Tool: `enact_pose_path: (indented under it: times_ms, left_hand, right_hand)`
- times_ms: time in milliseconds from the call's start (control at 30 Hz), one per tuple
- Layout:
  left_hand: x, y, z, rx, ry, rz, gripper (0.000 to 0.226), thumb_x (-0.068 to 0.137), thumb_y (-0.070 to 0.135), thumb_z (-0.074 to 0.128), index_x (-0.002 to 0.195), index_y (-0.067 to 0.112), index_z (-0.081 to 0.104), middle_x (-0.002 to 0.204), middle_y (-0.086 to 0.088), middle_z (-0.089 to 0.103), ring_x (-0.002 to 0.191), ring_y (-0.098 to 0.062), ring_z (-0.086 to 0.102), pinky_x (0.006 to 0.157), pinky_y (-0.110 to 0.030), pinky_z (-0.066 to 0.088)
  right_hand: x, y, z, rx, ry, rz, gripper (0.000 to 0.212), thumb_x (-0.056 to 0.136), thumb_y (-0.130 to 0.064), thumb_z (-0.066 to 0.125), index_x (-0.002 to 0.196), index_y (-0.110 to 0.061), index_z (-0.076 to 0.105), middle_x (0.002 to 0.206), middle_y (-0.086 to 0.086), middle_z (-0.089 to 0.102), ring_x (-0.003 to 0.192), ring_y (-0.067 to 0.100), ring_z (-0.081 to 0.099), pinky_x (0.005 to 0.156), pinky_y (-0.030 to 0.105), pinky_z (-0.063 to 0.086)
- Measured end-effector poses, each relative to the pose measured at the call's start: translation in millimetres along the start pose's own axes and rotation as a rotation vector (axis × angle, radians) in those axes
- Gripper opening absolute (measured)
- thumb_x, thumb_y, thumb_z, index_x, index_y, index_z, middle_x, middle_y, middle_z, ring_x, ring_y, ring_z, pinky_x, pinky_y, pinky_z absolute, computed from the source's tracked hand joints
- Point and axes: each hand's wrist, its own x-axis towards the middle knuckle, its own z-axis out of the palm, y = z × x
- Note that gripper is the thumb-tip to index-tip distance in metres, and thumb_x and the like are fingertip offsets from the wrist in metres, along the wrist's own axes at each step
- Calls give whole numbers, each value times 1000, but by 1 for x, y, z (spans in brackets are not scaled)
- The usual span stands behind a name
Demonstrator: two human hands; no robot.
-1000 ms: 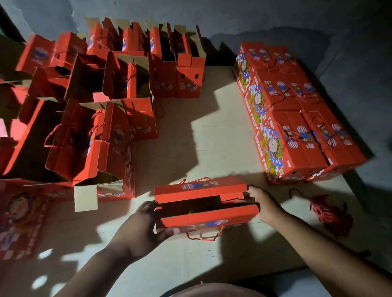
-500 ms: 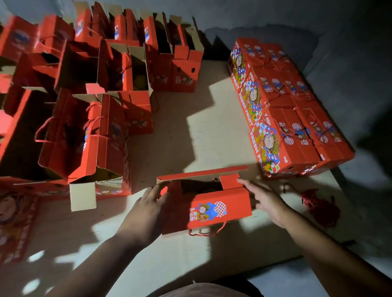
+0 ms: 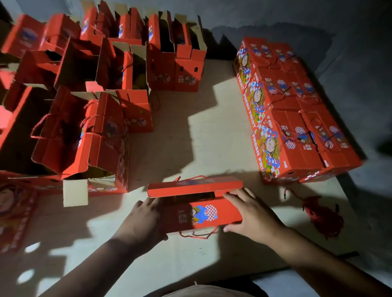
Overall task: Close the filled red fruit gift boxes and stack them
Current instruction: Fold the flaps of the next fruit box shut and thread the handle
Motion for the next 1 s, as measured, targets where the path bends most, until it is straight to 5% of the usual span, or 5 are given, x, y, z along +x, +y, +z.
enact_pose_path:
  times_ms: [367, 667, 867, 933, 1000]
  left_hand:
    - [-17, 0, 17, 51, 149, 69, 87, 72, 49, 87, 149, 23, 55, 141, 0, 65, 130, -25, 58, 109, -53, 50]
    - [-31, -16, 60, -69, 102, -11, 69, 108, 65, 22, 168, 34, 5, 171, 10, 22, 159, -18, 22, 126, -51, 18]
    - [-22, -20, 51, -289, 371, -47, 40, 99, 18, 59, 137, 26, 68, 147, 7, 56, 135, -22, 53, 108, -31, 44]
    - [-22, -17, 48, -467, 467, -225, 32, 95, 24, 75, 127, 24, 70, 139, 11, 55, 127, -18, 56, 103, -30, 48]
    - [-23, -14, 47, -653, 480, -385, 64, 85, 27, 85, 141, 25, 53, 142, 10, 51, 127, -17, 55, 100, -40, 55]
  right_hand:
    - [-8, 7, 9, 24, 69, -45, 84, 80, -75, 62, 149, -29, 51, 152, -14, 53, 140, 10, 48, 113, 36, 45]
    - [-21, 11, 31, 126, 39, -5, 75, 100, -70, 45, 164, -32, 33, 170, -8, 30, 158, 13, 23, 125, 28, 24]
    - [-12, 10, 30, 399, 233, 103, 42, 102, -39, 63, 141, -23, 66, 147, -11, 55, 139, 9, 50, 111, 41, 47]
    - [-9, 9, 33, 478, 292, 226, 48, 93, -38, 76, 137, -23, 63, 139, -9, 59, 131, 11, 56, 104, 44, 53]
    - [-7, 7, 33, 583, 312, 368, 78, 85, -34, 86, 150, -27, 44, 146, -6, 56, 135, 10, 54, 110, 36, 47]
